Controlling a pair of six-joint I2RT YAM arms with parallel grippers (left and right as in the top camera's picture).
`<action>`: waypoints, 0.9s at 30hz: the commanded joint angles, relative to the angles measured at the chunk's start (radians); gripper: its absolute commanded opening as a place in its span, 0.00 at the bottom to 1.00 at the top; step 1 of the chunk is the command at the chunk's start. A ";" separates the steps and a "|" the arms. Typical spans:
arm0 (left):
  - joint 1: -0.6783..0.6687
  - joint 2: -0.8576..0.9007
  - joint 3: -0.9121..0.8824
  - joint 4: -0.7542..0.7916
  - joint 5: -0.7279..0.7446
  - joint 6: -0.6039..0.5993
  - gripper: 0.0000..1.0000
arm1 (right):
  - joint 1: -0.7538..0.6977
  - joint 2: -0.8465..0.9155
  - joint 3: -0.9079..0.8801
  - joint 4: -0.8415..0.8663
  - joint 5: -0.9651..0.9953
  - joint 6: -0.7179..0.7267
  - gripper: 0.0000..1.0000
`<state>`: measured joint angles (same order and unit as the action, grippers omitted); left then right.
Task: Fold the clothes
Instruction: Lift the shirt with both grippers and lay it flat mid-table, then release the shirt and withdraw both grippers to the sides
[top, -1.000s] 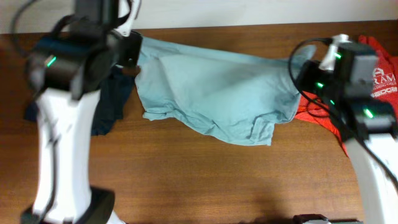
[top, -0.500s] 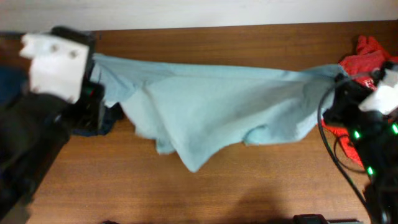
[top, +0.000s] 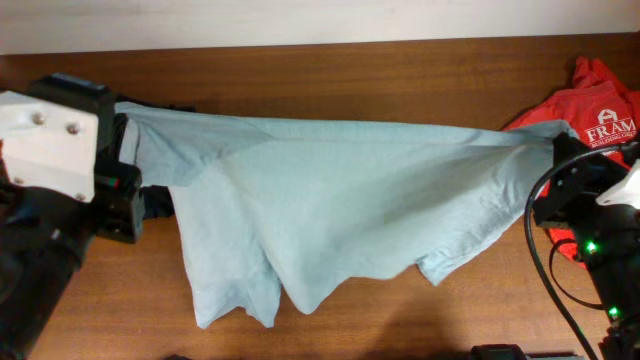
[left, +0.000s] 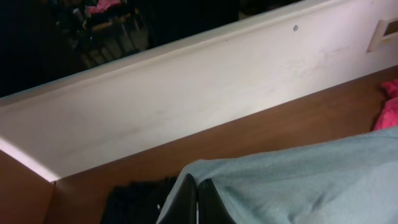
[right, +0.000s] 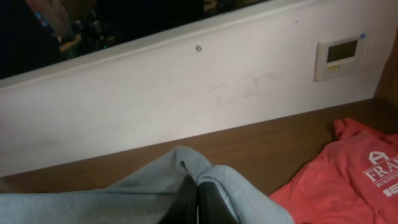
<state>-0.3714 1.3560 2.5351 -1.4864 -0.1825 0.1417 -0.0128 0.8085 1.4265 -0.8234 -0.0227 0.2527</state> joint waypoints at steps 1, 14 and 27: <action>0.007 0.043 0.016 0.000 -0.083 0.002 0.01 | -0.015 0.020 0.021 -0.011 0.069 -0.013 0.04; 0.050 0.520 0.015 0.083 -0.132 0.003 0.01 | -0.015 0.508 0.021 0.016 0.057 -0.013 0.05; 0.119 0.942 0.016 0.256 -0.142 0.013 0.96 | -0.037 0.883 0.021 0.263 0.024 -0.014 0.85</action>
<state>-0.2657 2.3199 2.5439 -1.2095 -0.2970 0.1551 -0.0235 1.7126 1.4406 -0.5491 -0.0013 0.2413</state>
